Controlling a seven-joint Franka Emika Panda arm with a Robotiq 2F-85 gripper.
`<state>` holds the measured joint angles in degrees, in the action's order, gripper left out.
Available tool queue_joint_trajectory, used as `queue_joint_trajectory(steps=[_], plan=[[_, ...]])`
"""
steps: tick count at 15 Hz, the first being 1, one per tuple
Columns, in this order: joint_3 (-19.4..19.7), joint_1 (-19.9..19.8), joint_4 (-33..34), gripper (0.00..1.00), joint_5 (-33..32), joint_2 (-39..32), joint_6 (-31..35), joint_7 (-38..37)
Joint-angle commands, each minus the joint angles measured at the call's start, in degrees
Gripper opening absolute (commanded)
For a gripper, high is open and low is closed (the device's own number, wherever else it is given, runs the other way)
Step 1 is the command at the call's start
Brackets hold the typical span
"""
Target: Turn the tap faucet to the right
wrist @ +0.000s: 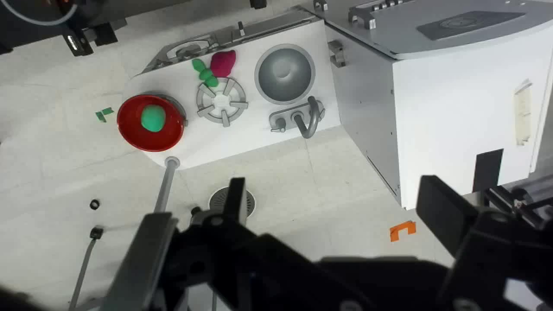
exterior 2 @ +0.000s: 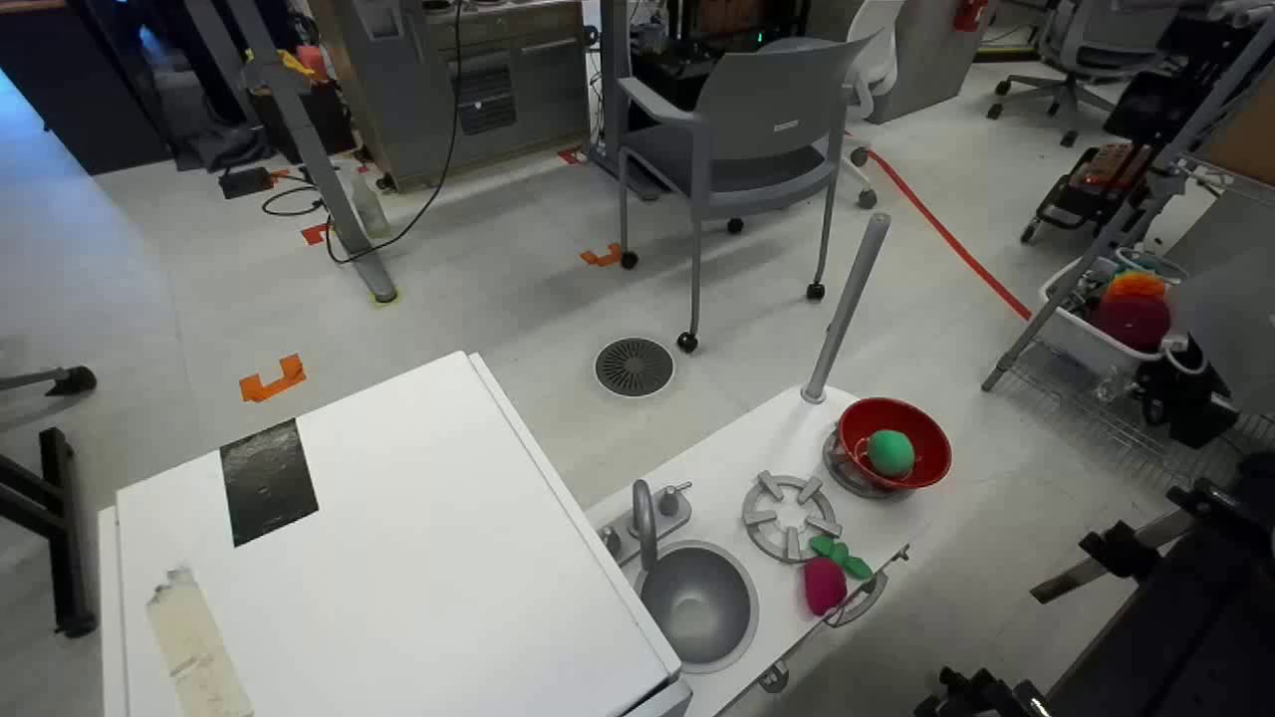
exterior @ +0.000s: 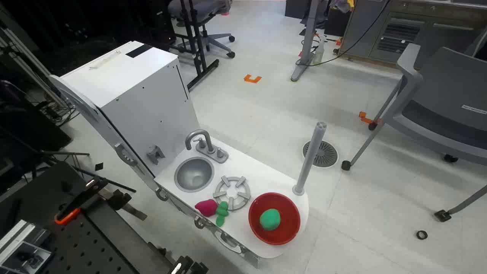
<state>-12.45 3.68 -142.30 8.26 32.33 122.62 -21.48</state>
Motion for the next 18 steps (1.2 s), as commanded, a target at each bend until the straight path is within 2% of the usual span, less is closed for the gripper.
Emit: queue_joint_trajectory(steps=[1,7,10,14,18], plan=[[0.3,0.4,0.2,1.0,-0.3,0.0,-0.2,-0.2],[0.2,0.1,0.5,1.0,-0.6,-1.3,0.3,-0.2],[-1.3,-3.2,2.7,1.0,-5.2,-9.4,3.5,-3.9],[-1.0,-6.6,6.9,1.0,-13.5,-23.3,8.7,-10.6],[1.2,-4.2,12.6,1.0,-19.8,-38.7,10.5,-17.0]])
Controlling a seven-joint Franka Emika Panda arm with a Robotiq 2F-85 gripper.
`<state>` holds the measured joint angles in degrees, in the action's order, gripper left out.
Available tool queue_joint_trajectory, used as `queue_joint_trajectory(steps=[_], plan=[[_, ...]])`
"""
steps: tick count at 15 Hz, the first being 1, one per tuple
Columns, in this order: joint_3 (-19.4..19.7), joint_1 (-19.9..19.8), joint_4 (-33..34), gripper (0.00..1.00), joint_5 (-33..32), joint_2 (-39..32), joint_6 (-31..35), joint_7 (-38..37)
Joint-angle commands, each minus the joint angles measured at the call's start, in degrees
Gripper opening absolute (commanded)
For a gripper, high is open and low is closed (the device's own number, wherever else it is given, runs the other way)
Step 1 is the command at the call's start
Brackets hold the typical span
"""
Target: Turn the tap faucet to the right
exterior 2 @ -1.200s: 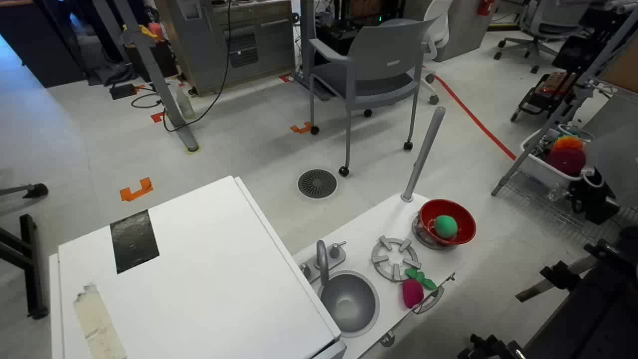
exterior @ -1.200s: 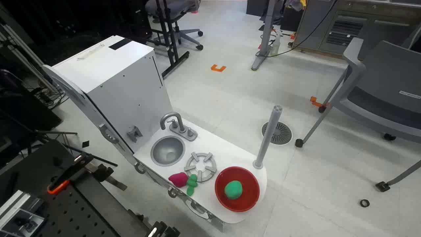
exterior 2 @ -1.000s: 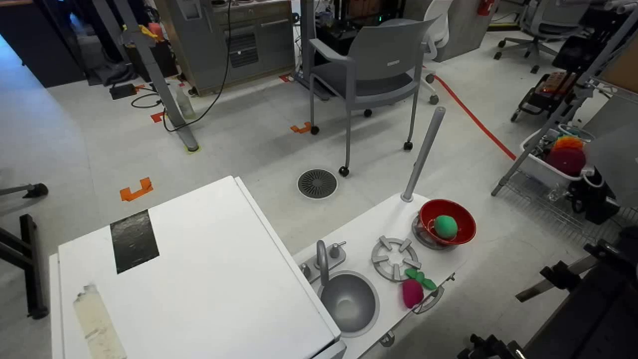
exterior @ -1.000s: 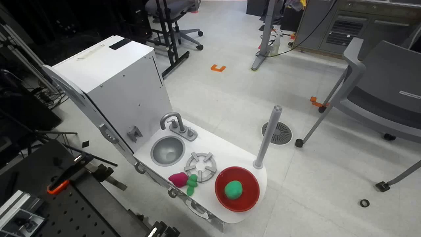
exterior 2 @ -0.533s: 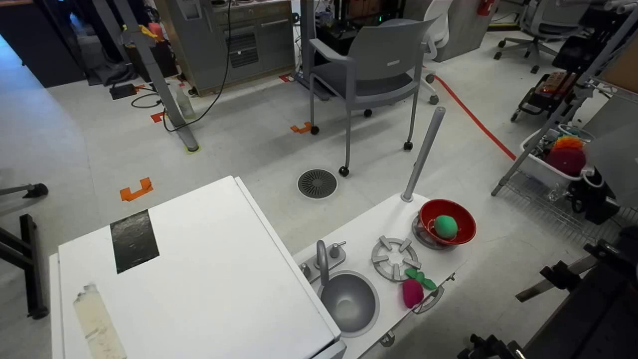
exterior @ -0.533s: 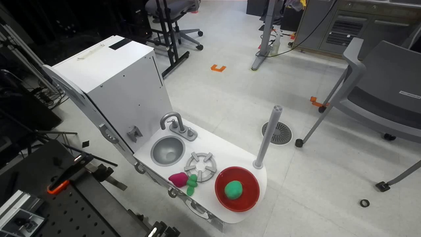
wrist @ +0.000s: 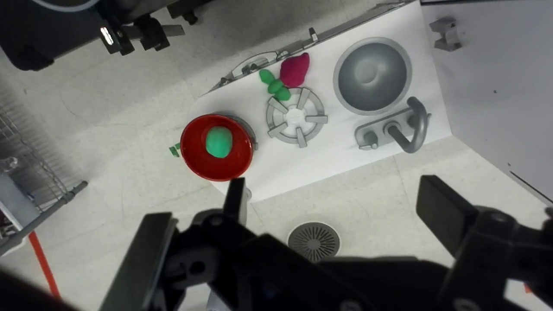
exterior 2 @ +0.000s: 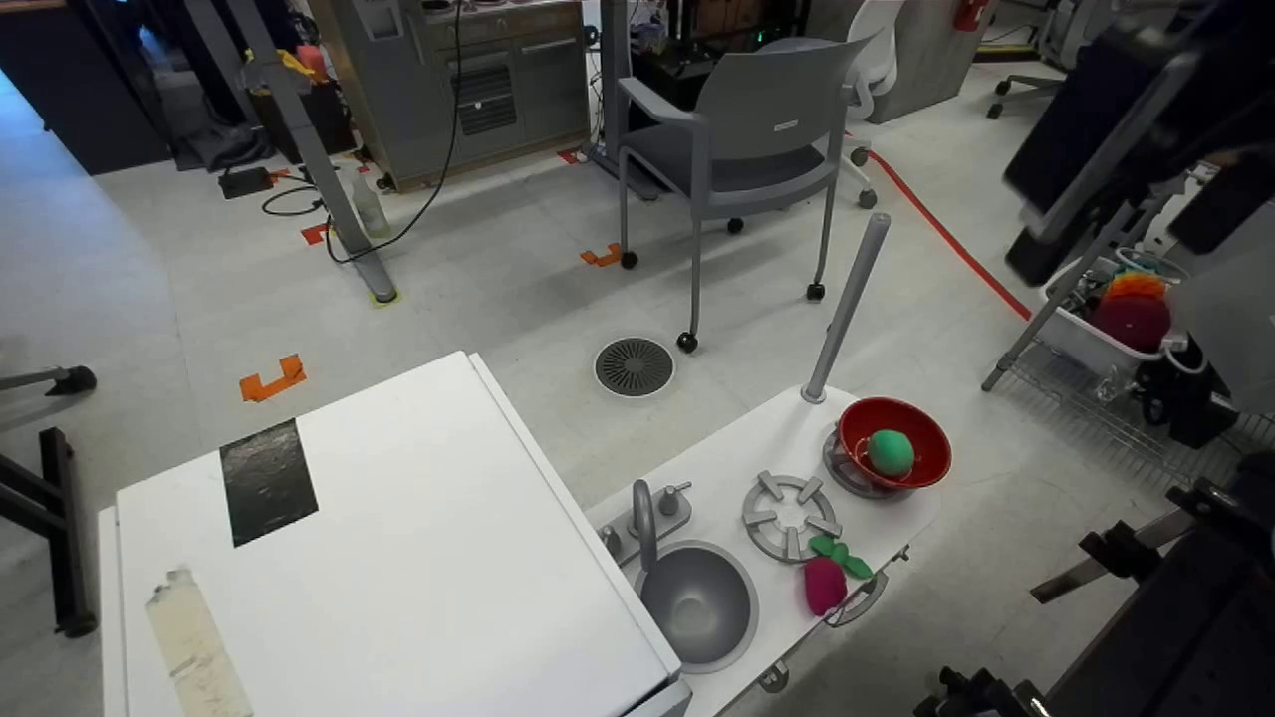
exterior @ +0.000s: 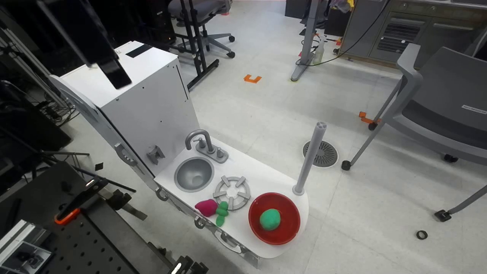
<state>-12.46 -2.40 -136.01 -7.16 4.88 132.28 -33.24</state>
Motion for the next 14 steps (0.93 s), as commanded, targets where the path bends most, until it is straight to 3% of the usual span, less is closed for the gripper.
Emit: queue_joint_trajectory(steps=[1,5,9,14], plan=[[2.1,3.1,8.2,1.0,-5.1,-15.2,0.8,-6.7],[7.0,10.5,16.8,1.0,-10.2,-30.3,1.9,-14.2],[12.9,18.6,25.4,1.0,-12.7,-44.1,7.0,-19.6],[15.4,22.4,32.3,1.0,-8.8,-56.7,20.3,-17.8]])
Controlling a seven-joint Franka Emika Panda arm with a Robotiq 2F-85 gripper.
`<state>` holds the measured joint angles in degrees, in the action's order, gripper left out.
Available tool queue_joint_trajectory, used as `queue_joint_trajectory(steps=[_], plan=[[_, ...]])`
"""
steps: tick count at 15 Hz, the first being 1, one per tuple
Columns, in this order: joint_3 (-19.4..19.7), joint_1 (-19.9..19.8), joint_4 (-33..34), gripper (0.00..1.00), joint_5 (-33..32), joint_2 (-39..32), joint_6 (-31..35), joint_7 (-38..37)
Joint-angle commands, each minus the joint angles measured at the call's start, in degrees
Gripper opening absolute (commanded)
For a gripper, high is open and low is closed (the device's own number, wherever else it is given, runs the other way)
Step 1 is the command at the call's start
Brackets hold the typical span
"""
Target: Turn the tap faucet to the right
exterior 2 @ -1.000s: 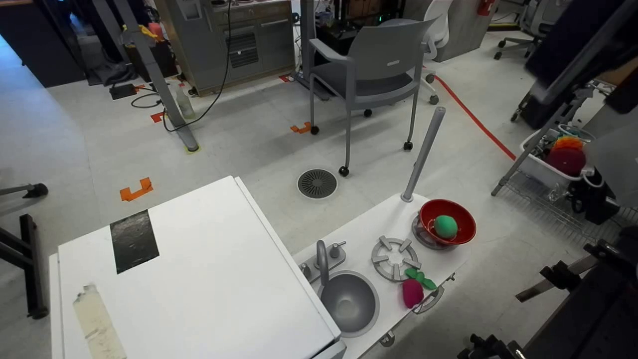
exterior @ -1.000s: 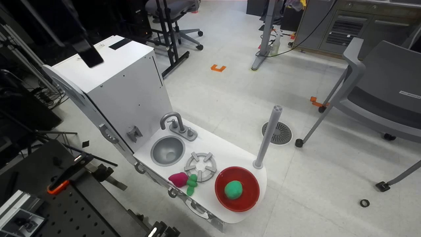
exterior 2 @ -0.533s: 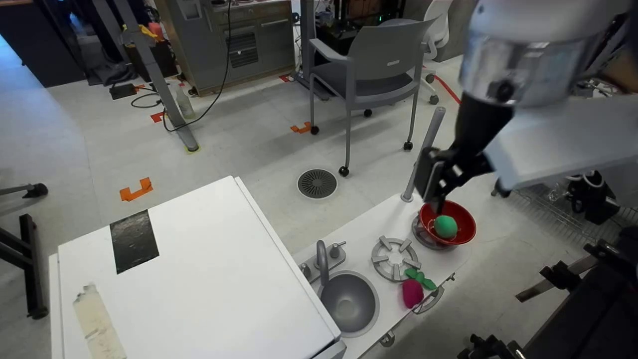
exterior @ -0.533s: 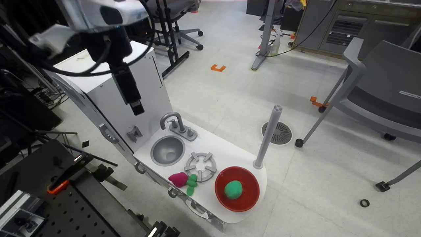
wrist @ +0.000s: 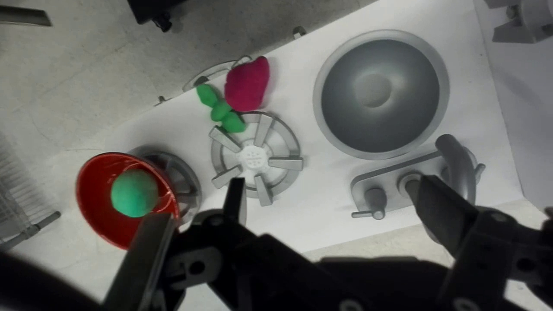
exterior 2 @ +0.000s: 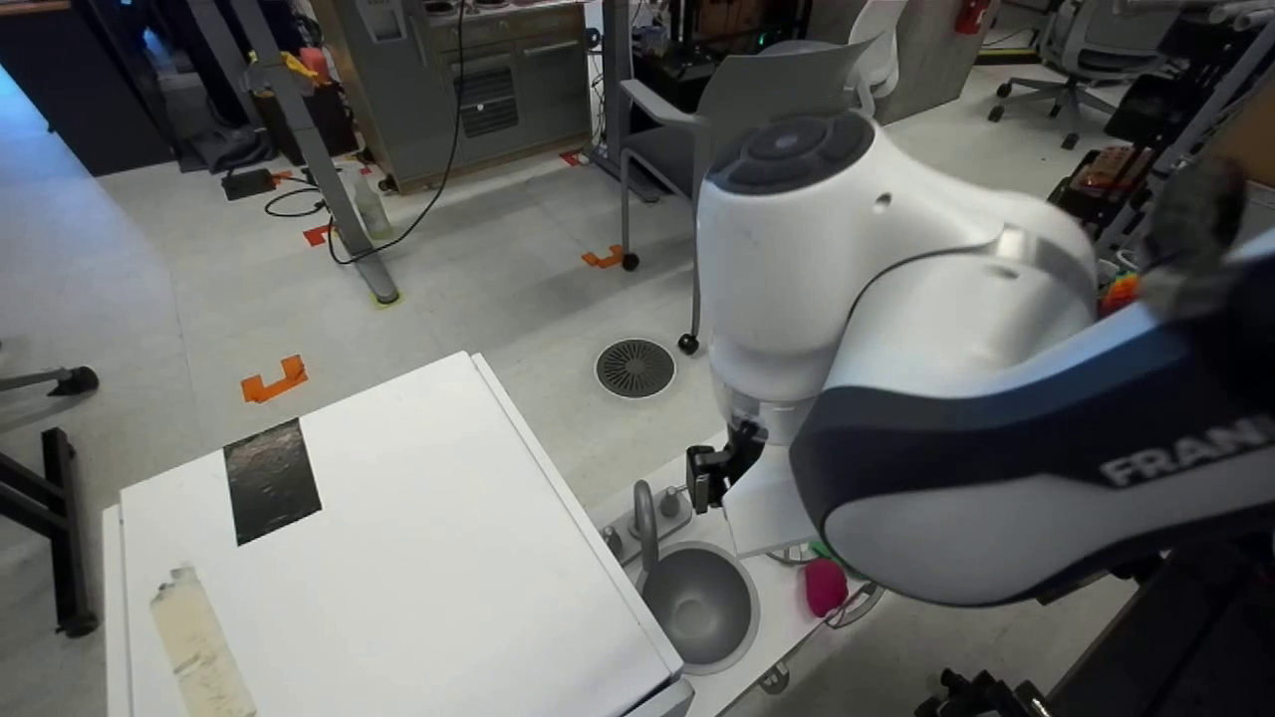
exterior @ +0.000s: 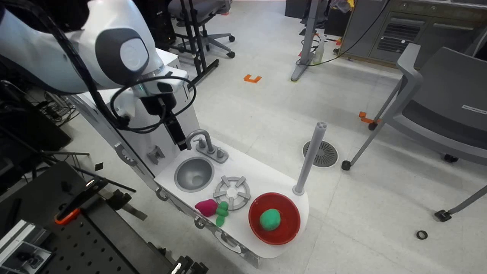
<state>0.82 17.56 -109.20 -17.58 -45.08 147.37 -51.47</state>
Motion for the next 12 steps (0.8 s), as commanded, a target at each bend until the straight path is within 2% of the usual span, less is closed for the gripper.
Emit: queue_joint_trajectory(steps=[1,3,8,12], plan=[[2.9,3.3,7.2,1.0,2.2,-9.0,6.8,0.4],[3.4,3.9,9.8,1.0,3.6,-12.8,9.9,1.4],[1.8,4.0,14.1,1.0,8.9,-18.8,16.3,7.4],[2.6,5.5,17.0,1.0,12.3,-22.0,17.1,11.1]])
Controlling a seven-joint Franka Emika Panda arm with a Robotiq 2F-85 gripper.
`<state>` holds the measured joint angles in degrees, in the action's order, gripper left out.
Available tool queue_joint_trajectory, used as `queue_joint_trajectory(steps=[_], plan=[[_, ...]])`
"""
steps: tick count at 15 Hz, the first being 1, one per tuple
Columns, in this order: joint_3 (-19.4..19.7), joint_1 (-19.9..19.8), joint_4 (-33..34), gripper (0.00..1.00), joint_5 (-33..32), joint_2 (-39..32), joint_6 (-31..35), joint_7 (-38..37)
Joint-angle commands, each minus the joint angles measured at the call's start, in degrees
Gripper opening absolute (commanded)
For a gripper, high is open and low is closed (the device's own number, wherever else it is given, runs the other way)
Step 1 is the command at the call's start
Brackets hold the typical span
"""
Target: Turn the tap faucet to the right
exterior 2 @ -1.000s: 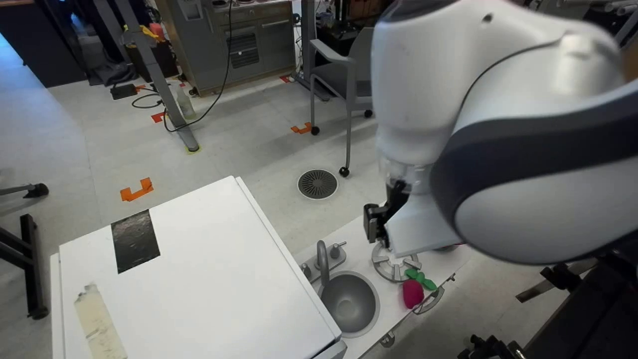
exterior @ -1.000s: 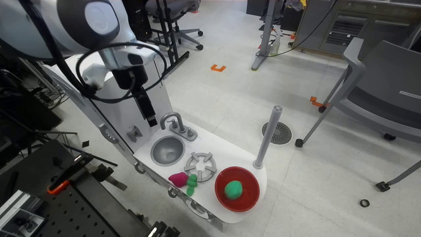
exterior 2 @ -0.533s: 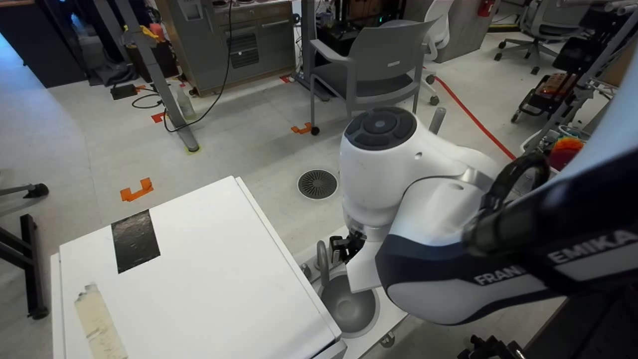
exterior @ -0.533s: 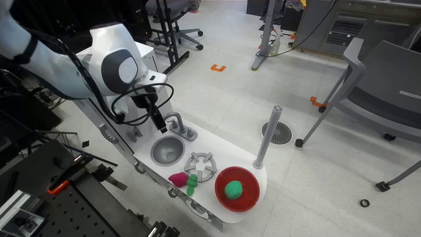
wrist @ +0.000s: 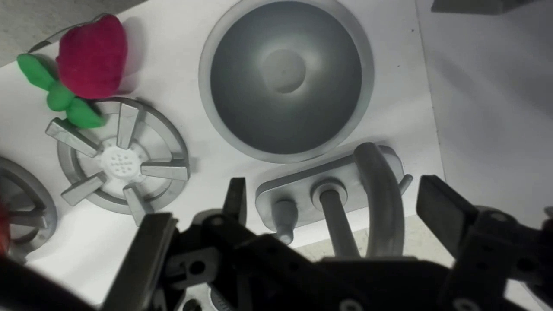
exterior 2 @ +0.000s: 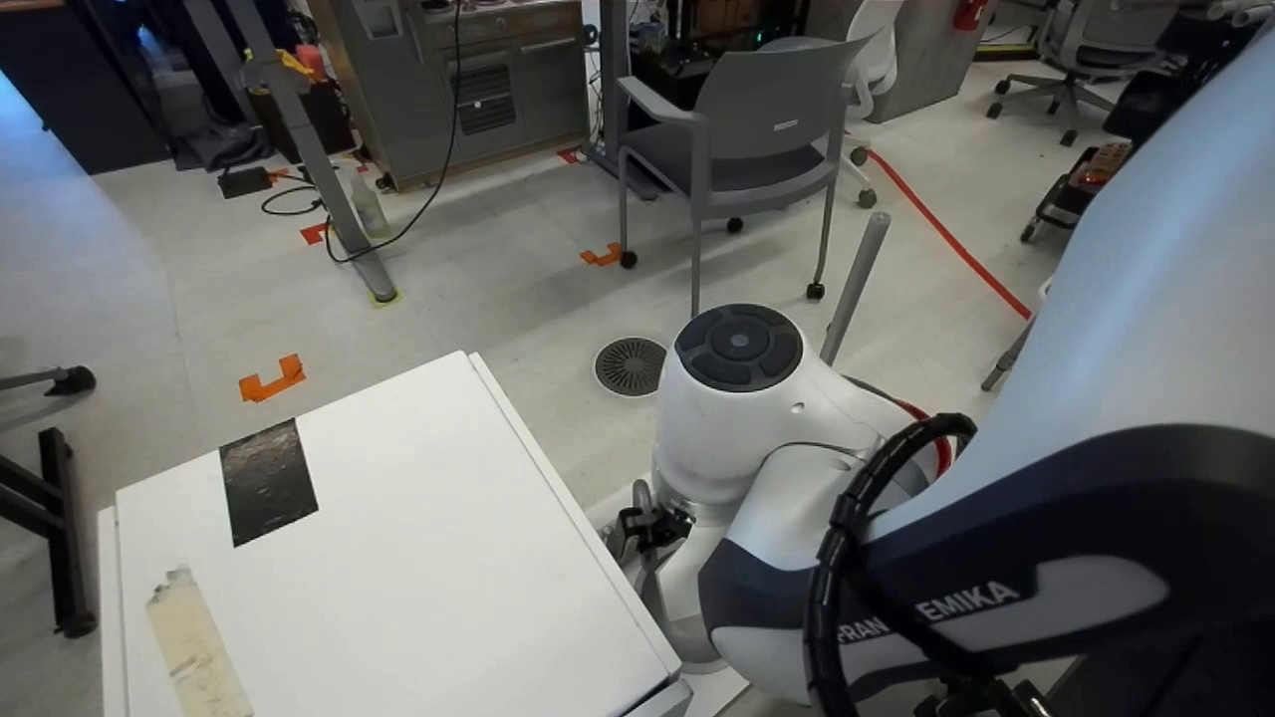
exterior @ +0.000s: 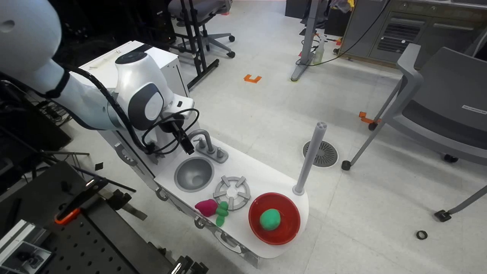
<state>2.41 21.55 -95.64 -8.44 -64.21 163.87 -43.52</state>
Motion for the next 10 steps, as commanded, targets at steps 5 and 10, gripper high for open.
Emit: queue_joint_trajectory(steps=[5,10], plan=[[4.2,4.1,8.9,1.0,4.8,-8.4,-0.5,3.4],[8.2,6.2,14.7,1.0,5.5,-13.4,-1.9,2.1]])
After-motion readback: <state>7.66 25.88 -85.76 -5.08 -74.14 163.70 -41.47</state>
